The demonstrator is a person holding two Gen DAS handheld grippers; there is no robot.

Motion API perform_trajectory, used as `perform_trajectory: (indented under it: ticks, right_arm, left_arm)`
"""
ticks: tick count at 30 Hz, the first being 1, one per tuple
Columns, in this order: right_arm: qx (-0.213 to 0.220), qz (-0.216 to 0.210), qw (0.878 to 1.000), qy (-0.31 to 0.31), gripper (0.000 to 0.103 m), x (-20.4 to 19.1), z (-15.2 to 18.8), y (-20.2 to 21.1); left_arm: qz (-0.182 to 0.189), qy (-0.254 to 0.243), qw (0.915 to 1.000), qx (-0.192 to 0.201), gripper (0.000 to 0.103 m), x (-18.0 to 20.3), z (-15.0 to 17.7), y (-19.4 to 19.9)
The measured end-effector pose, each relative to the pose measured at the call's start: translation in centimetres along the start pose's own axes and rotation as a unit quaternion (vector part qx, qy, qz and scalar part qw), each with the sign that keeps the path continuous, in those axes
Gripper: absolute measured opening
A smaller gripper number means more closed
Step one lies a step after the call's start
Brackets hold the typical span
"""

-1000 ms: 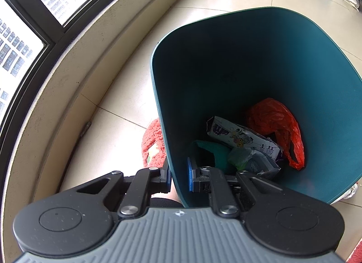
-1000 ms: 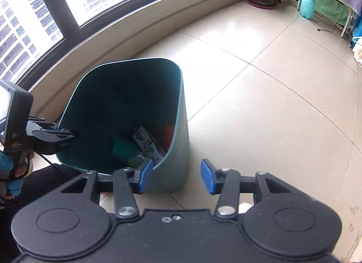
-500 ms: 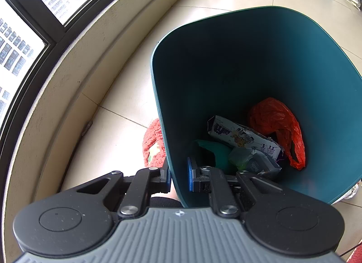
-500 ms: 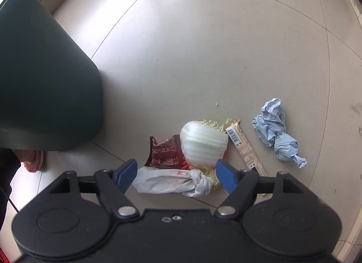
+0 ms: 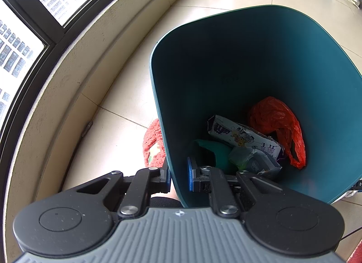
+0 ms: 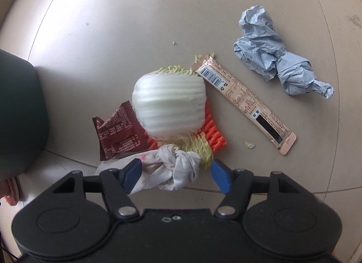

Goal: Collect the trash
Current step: 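Lower the right tool to the white knotted cloth and grasp it, then lift the white cloth into the bin and open the right tool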

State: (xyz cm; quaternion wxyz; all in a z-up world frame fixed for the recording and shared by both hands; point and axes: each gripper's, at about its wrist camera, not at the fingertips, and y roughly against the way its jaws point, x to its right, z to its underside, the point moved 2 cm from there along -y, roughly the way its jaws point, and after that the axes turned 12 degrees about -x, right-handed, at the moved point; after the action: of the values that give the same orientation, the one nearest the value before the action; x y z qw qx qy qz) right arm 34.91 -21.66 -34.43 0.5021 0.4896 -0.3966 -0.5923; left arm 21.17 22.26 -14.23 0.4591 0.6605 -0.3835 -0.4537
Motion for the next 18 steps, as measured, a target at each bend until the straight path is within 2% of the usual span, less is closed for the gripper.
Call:
perform_trajectory:
  ticks: [1,7,11,18]
  right_arm:
    - [0.000,0.001,1.000,-0.001,0.052,0.1,0.0,-0.1]
    - [0.005,0.009,1.000,0.016,0.032,-0.2,0.3,0.6]
    - [0.014,0.021,0.999,0.035,0.028,-0.7,0.3,2.4]
    - [0.042,0.056,0.992,0.104,0.025,-2.6,0.6,7.1]
  left_arm:
    - [0.000,0.000,1.0000,0.000,0.013,0.0,0.0,0.0]
    - [-0.002,-0.001,1.0000,0.001,0.013,0.1,0.1,0.0]
    - [-0.004,-0.001,1.0000,0.001,0.013,0.3,0.1,-0.1]
    - [-0.005,-0.001,1.0000,0.002,0.013,0.3,0.1,0.0]
